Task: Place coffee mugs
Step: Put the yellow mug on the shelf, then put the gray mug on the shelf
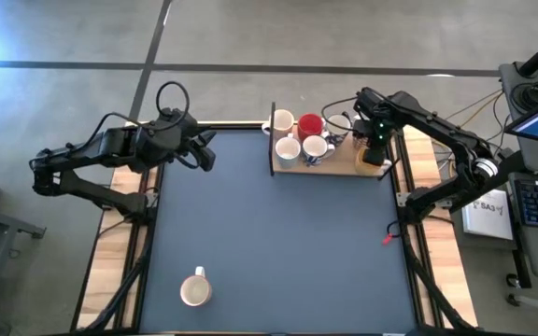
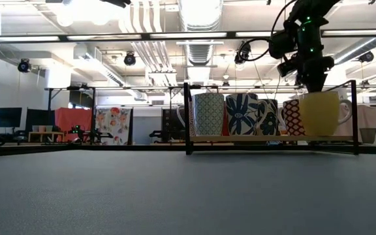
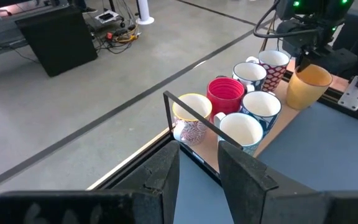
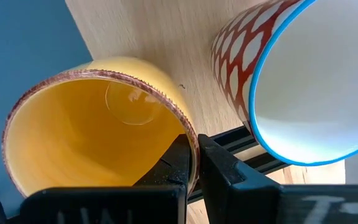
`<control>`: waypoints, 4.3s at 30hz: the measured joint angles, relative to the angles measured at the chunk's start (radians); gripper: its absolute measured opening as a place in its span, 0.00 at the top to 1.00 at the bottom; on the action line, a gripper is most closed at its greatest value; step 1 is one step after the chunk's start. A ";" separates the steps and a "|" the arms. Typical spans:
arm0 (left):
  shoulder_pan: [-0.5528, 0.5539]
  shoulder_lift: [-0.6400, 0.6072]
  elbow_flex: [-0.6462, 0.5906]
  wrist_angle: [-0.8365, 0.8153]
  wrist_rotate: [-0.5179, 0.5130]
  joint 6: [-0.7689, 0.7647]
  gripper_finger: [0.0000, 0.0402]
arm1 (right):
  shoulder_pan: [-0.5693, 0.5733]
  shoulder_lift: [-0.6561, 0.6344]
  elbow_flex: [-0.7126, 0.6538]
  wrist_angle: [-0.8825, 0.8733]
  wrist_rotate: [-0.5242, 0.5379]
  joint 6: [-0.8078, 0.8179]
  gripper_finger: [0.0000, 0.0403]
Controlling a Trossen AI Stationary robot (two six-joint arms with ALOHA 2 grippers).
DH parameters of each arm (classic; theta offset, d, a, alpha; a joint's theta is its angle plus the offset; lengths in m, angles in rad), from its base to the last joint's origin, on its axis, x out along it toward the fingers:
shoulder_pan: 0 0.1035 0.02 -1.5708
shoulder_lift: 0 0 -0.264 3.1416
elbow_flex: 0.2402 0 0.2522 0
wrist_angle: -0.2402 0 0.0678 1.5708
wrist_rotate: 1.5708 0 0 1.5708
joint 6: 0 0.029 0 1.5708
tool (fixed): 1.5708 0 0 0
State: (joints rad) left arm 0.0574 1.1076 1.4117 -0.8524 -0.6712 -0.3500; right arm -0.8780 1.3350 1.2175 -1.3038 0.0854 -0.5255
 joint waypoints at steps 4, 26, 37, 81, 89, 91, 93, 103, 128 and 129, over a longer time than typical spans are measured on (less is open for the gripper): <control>0.000 0.000 0.000 0.000 0.000 0.000 0.77 | 0.000 -0.002 0.000 -0.001 0.000 0.022 0.97; 0.000 0.000 0.000 0.000 0.000 0.000 0.77 | 0.000 -0.038 0.000 -0.019 0.026 0.106 0.97; 0.000 0.000 0.000 -0.001 0.000 0.000 0.77 | 0.000 -0.031 0.000 -0.025 0.022 0.105 0.97; 0.000 0.000 0.000 -0.019 0.001 0.000 0.77 | 0.000 -0.031 0.124 -0.080 0.044 0.286 0.82; 0.000 0.001 0.000 -0.020 0.130 0.000 0.77 | 0.034 -0.045 0.152 -0.121 -0.098 0.536 0.85; 0.000 0.003 0.000 -0.037 0.199 0.000 0.77 | 0.062 -0.051 0.152 -0.121 -0.112 0.592 0.85; 0.000 0.010 0.000 -0.056 0.258 0.000 0.77 | 0.097 -0.056 0.152 -0.120 -0.112 0.645 0.85; -0.021 0.063 0.000 -0.248 0.444 -0.140 0.77 | 0.385 -0.081 0.152 -0.037 -0.112 0.885 0.85; -0.851 0.308 -0.166 -0.342 0.646 -1.337 0.77 | 1.061 -0.074 0.152 0.159 -0.079 1.164 0.81; -0.860 0.323 -0.166 -0.320 0.655 -1.345 0.77 | 1.064 -0.074 0.152 0.167 -0.078 1.164 0.80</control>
State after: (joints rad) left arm -0.8024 1.4307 1.2461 -1.1725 -0.0162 -1.6955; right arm 0.1861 1.2613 1.3693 -1.1372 0.0070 0.6384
